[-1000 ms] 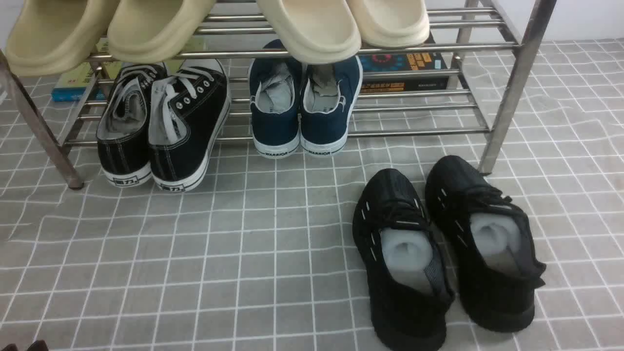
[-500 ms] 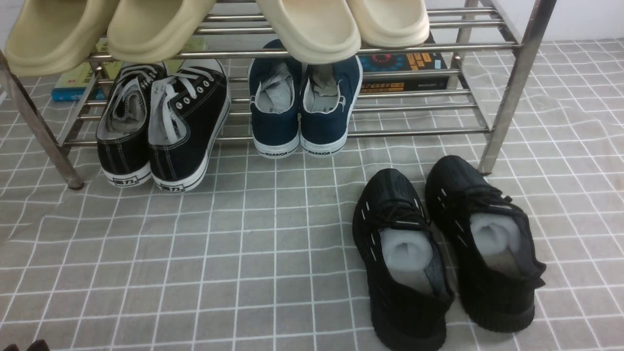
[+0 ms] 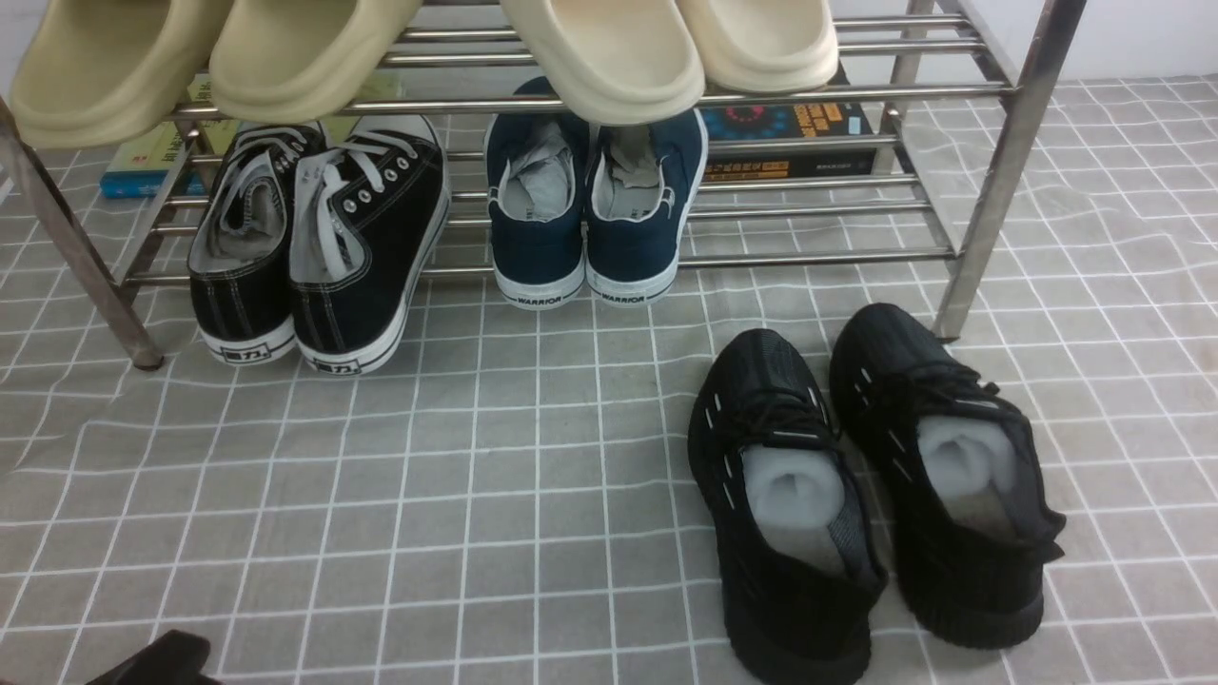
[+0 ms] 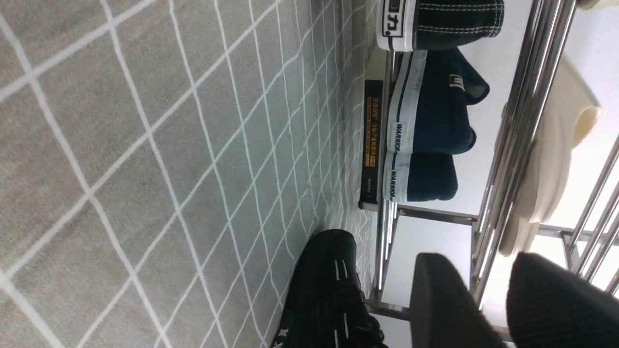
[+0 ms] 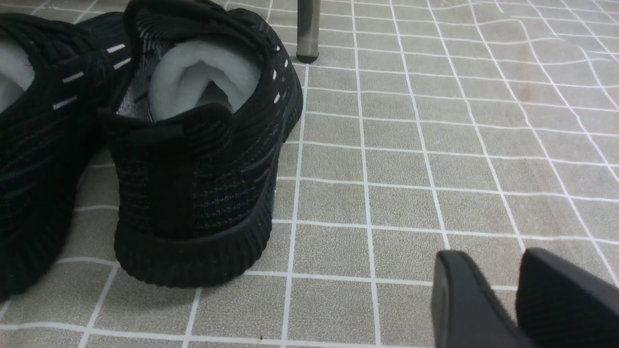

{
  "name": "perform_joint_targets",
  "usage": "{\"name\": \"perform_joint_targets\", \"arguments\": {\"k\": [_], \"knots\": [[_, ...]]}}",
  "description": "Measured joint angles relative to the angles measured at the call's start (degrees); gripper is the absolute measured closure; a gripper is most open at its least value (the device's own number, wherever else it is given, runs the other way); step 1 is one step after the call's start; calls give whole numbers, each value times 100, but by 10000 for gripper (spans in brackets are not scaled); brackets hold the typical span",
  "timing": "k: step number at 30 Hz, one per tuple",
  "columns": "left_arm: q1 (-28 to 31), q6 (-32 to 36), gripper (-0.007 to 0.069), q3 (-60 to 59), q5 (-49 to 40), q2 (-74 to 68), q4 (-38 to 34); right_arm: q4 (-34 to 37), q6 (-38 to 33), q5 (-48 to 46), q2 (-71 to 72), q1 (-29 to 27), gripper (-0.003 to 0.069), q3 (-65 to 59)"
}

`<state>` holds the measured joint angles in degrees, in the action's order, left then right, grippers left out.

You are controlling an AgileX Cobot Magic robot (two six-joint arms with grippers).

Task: Take the shoes off the shelf with your hand from the grey coffee tablecloth.
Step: 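Grasp the leftmost shoe on the bottom shelf of the shoe rack with the left gripper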

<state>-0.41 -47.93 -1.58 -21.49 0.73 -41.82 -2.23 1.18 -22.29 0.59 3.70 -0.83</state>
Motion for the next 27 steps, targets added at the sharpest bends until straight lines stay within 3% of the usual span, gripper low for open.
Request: {"name": "perform_joint_targets", "arguments": {"k": [2,6,8,10,15,22,24,27], "knots": [[0,34,383,-4,48,0,54,0,0,0,0,0,457,0],[0,851,391,12,419,0,414,0,0,0,0,0,451,0],[0,1787,442,371,541,0,484,0,0,0,0,0,447,0],[0,2313,489,724,627,-12,538,0,0,0,0,0,445,0],[0,3118,616,1788,309,-1179,965,0,0,0,0,0,440,0],[0,2911,606,2720,-416,-3417,2164,0,0,0,0,0,432,0],[0,2594,570,3120,-347,-4018,2600,0,0,0,0,0,428,0],[0,1764,438,3857,-225,-5093,3412,0,0,0,0,0,424,0]]}}
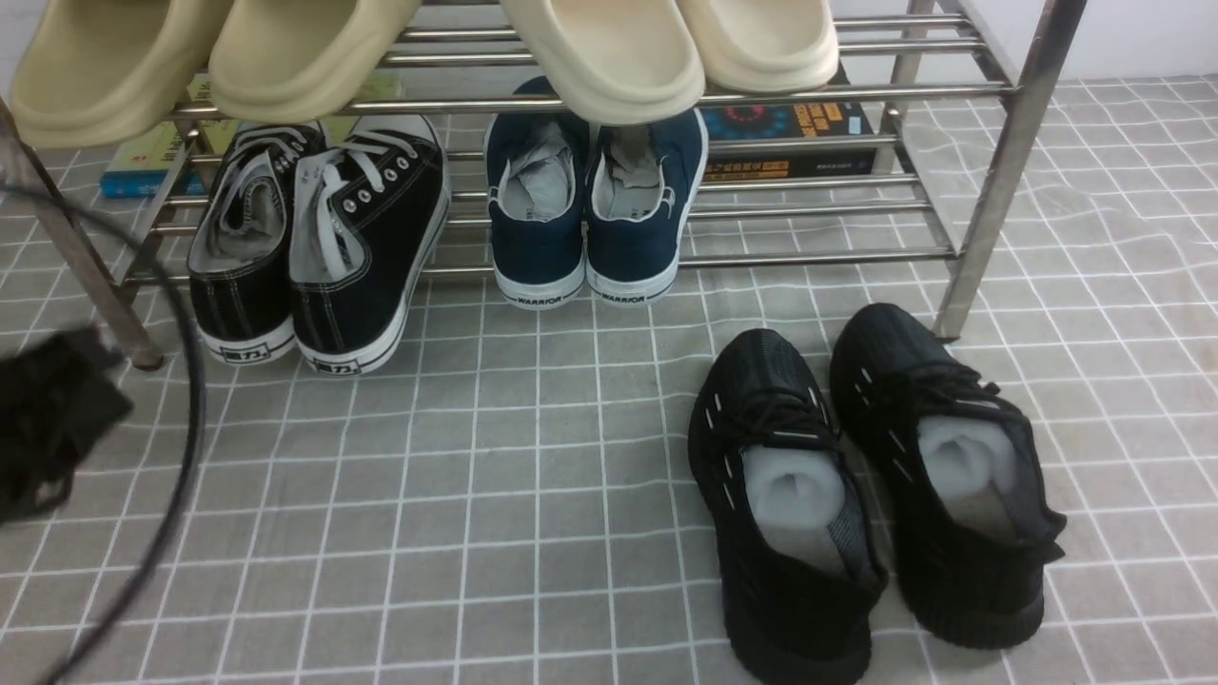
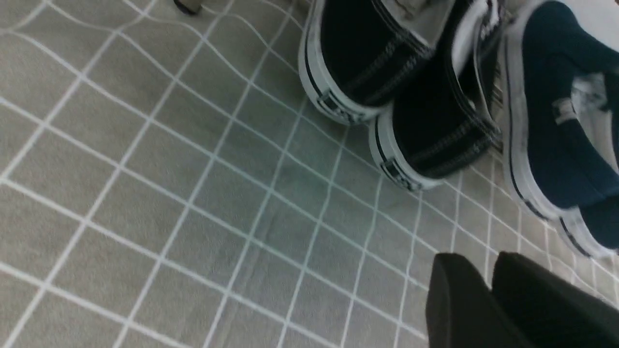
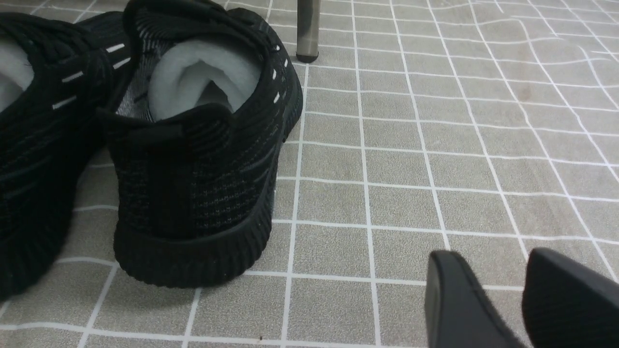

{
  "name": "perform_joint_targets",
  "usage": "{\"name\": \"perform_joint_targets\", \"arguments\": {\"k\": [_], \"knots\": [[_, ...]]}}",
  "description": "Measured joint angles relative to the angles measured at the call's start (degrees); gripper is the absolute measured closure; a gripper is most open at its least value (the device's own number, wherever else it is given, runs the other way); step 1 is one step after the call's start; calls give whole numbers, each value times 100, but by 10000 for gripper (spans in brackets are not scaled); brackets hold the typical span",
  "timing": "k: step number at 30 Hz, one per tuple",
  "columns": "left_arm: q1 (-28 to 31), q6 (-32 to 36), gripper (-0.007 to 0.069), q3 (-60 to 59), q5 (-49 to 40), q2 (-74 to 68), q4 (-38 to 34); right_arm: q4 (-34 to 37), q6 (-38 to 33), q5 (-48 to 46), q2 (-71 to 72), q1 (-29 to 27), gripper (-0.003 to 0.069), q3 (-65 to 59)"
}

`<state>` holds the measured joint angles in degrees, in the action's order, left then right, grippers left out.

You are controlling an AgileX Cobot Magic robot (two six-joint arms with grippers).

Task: Take the shoes off the shelf with your hand from the grey coffee tablecloth.
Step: 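Grasp the leftmost shoe on the bottom shelf of the shoe rack with the left gripper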

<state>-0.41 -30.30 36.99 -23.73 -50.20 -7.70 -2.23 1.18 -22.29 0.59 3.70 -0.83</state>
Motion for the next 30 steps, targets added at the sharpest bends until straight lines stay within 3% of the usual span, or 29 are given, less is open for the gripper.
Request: {"name": "perform_joint_targets", "arguments": {"k": [1,2,6,11,21,30], "knots": [[0,-43,430,38,2,-52,41,0,0,0,0,0,424,0],[0,-376,358,362,44,-442,371,0,0,0,0,0,422,0],[0,-1075,195,857,476,-1291,896,0,0,0,0,0,421,0],[0,-1475,92,1160,1127,-2080,1116,0,0,0,0,0,421,0],[0,-1397,72,1728,1403,-3307,1612,0,0,0,0,0,421,0],[0,-1393,83,1750,1588,-3934,1642,0,0,0,0,0,421,0]]}}
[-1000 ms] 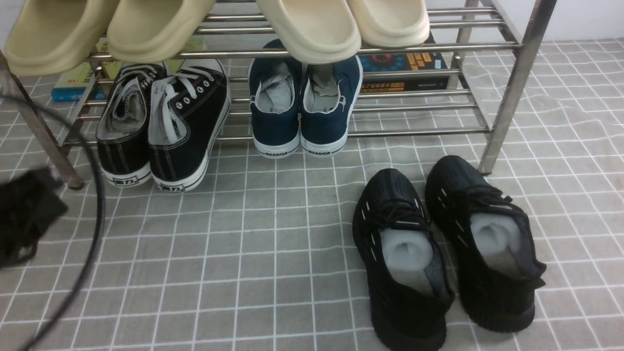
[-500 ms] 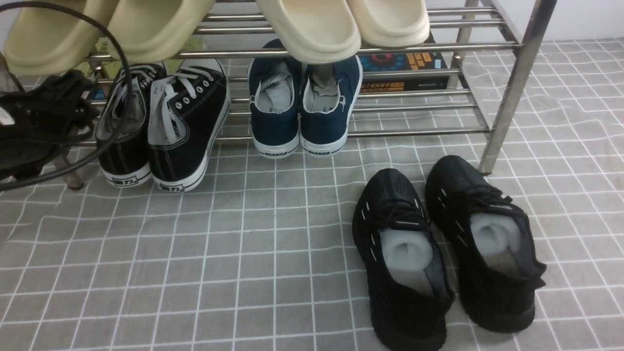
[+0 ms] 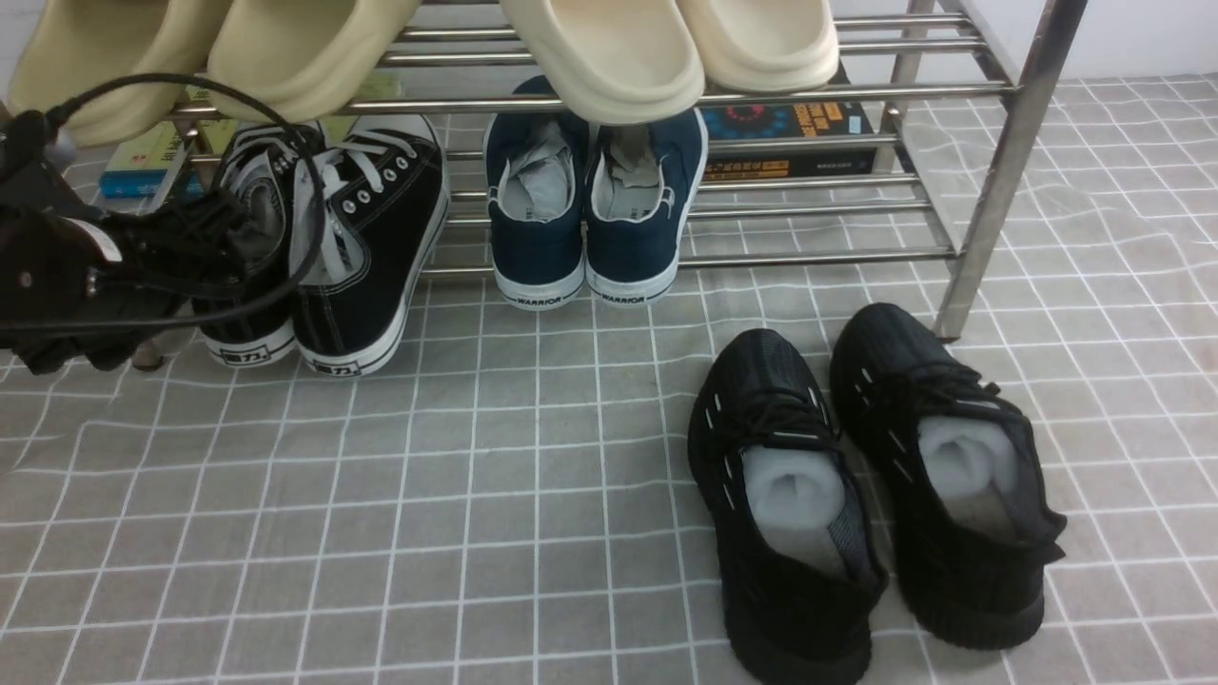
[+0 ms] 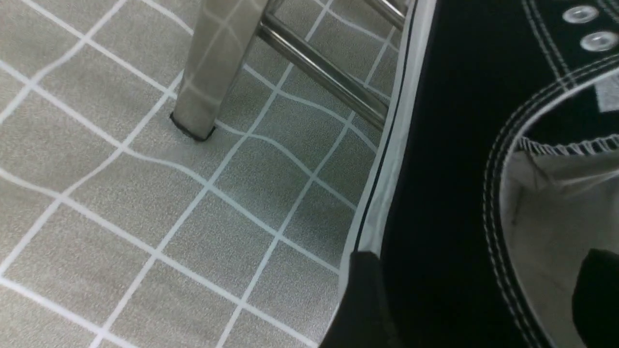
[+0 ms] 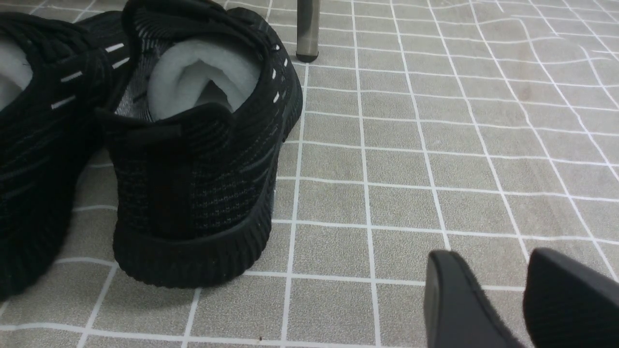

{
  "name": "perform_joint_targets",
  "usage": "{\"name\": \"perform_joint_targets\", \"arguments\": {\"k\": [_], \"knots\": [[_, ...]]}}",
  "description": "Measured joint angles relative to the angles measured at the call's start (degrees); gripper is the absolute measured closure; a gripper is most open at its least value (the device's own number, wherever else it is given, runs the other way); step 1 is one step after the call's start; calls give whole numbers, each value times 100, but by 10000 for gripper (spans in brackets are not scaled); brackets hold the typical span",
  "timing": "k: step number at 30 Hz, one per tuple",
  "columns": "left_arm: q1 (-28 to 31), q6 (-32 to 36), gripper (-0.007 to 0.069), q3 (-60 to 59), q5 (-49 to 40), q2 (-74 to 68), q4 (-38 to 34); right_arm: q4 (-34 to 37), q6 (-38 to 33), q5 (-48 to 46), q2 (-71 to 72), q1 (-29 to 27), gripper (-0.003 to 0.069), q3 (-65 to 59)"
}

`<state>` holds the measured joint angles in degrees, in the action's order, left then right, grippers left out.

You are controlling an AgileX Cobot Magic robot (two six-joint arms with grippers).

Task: Take the shoes off the shelf with your hand from the grey coffee tablecloth.
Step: 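Grasp the leftmost shoe on the bottom shelf of the shoe rack with the left gripper, then set the held shoe down on the floor in front of the rack with the left gripper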

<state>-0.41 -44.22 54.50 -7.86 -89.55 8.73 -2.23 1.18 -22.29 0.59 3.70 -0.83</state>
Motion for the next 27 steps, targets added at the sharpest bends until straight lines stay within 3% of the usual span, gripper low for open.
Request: {"name": "perform_joint_targets", "arguments": {"k": [3,5,6,8,9,12,17,27], "knots": [[0,-16,134,11,76,-121,0,0,0,0,0,0,421,0],[0,-27,253,11,85,-200,0,0,0,0,0,0,421,0],[0,-27,265,11,85,-201,0,0,0,0,0,0,421,0],[11,-27,459,11,25,-207,0,0,0,0,0,0,421,0],[10,-27,512,11,12,-207,0,0,0,-7,0,0,421,0],[10,-27,596,11,-155,-153,27,0,0,-7,0,0,421,0],[10,-22,608,11,-863,195,307,0,0,-7,0,0,421,0],[10,-25,606,-66,-3244,1492,769,0,0,-7,0,0,420,0]]}}
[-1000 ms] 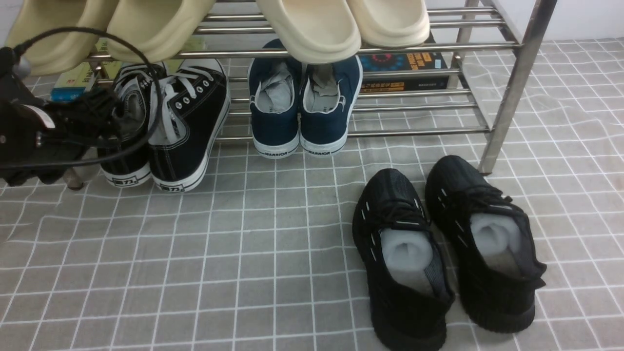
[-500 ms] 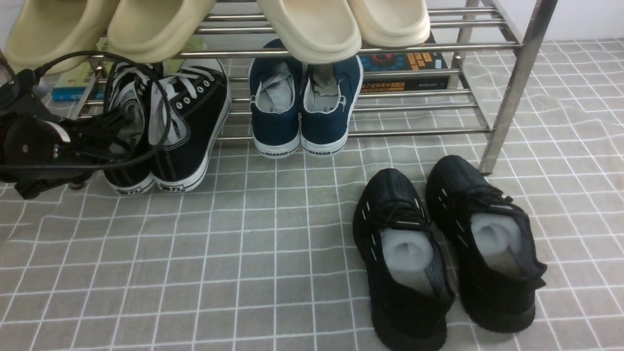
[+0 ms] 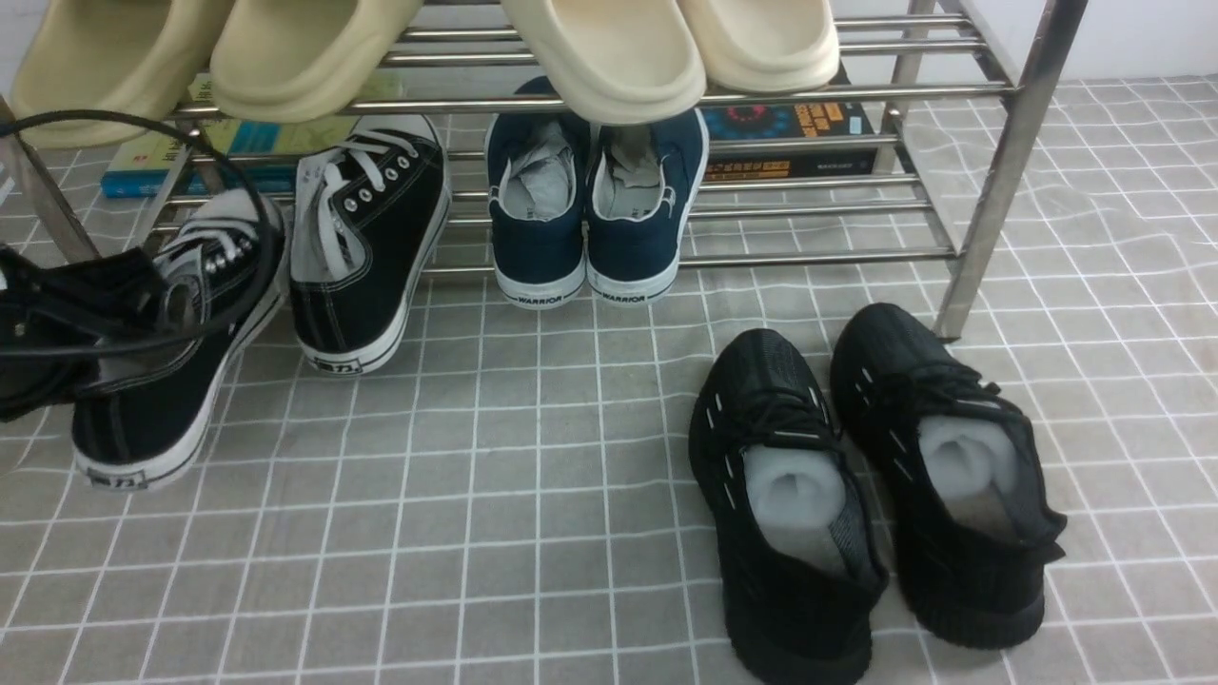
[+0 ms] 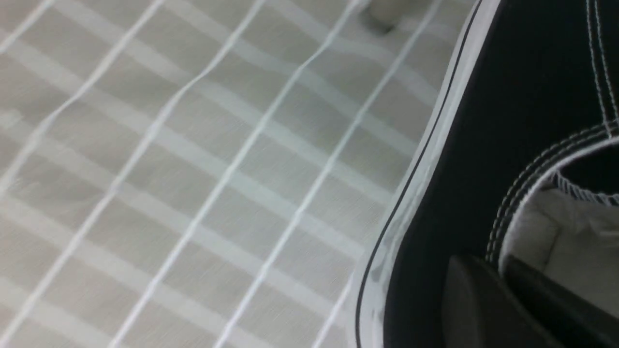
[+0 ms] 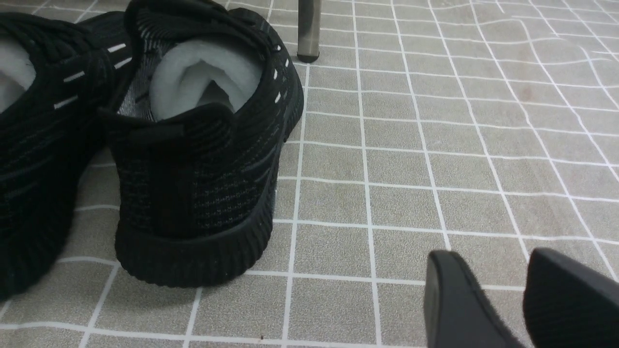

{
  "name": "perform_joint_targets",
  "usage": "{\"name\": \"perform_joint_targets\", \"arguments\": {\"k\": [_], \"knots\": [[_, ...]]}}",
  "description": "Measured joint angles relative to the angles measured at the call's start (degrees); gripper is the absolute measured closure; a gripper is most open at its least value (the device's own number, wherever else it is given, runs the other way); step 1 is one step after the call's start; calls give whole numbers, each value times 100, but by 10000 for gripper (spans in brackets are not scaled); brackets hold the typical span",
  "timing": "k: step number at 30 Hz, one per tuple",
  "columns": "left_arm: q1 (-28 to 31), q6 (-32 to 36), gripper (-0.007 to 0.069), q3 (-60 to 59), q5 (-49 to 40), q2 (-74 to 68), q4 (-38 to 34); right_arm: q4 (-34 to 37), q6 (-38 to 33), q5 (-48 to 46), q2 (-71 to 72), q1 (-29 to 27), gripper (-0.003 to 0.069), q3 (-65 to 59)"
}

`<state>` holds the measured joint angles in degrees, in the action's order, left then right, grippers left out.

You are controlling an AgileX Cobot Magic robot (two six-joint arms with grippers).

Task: Take the shoes off the shelf with your hand from the grey coffee tablecloth.
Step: 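Set the held shoe down on the floor in front of the rack with the left gripper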

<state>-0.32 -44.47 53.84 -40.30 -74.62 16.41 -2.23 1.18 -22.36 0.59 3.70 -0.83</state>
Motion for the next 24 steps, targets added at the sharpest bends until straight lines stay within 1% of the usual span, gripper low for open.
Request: {"name": "perform_joint_targets", "arguments": {"k": [2,7,14,20,22,24], "knots": [[0,-45,606,-85,-102,74,65,0,0,0,0,0,420,0],[0,-449,606,-778,-57,349,247,0,0,0,0,0,420,0],[0,-607,606,-1552,501,344,372,0,0,0,0,0,420,0],[0,-612,603,-1658,543,226,412,0,0,0,0,0,420,0],[0,-600,589,-1658,543,199,427,0,0,0,0,0,420,0],[0,-535,558,-1640,543,199,433,0,0,0,0,0,420,0]]}}
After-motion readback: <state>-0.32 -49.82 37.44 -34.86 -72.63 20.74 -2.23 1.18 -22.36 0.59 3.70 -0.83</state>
